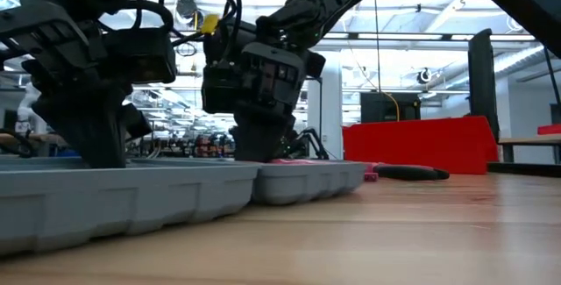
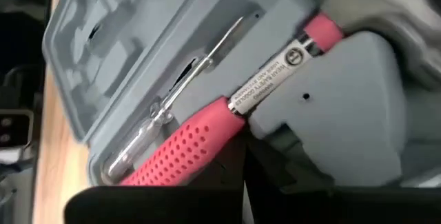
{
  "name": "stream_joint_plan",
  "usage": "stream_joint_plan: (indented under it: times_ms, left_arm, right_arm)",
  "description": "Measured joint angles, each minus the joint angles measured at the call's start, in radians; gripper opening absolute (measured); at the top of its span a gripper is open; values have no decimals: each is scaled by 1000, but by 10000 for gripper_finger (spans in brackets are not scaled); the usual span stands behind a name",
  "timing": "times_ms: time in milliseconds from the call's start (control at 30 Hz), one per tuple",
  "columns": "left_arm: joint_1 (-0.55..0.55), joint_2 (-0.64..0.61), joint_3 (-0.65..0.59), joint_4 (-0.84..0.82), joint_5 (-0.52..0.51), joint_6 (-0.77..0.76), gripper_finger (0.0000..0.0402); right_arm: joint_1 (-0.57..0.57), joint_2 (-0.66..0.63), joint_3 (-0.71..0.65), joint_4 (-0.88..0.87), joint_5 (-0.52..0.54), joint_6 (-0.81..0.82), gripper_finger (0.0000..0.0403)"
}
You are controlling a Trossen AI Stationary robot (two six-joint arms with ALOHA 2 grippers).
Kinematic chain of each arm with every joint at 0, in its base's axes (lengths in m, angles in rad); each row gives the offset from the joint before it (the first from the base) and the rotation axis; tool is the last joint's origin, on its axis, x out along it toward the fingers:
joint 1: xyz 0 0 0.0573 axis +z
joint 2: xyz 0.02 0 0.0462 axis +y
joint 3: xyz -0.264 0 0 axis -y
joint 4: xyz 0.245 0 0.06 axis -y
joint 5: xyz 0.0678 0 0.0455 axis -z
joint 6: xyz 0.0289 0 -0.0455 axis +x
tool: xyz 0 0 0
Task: Prefit tool cases
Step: Remove the hammer from the toolbox
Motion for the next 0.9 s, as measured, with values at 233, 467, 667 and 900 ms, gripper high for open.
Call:
stream_joint_plan:
  times_ms: [233,467,667,900]
  left_arm:
    - [0,1,0,7,25,0,1]
    - [0,4,5,51,8,-2,1]
    - [0,3,4,50,-19,0,1]
    - [2,-11,3,41,-84,-15,1]
  right_arm:
    - [0,3,0,58,-61,41,0]
    - [-7,3,9,160,-190,94,0]
    - [-26,-3,10,104,-186,77,0]
    - [-41,-109,10,-80,-77,-9,0]
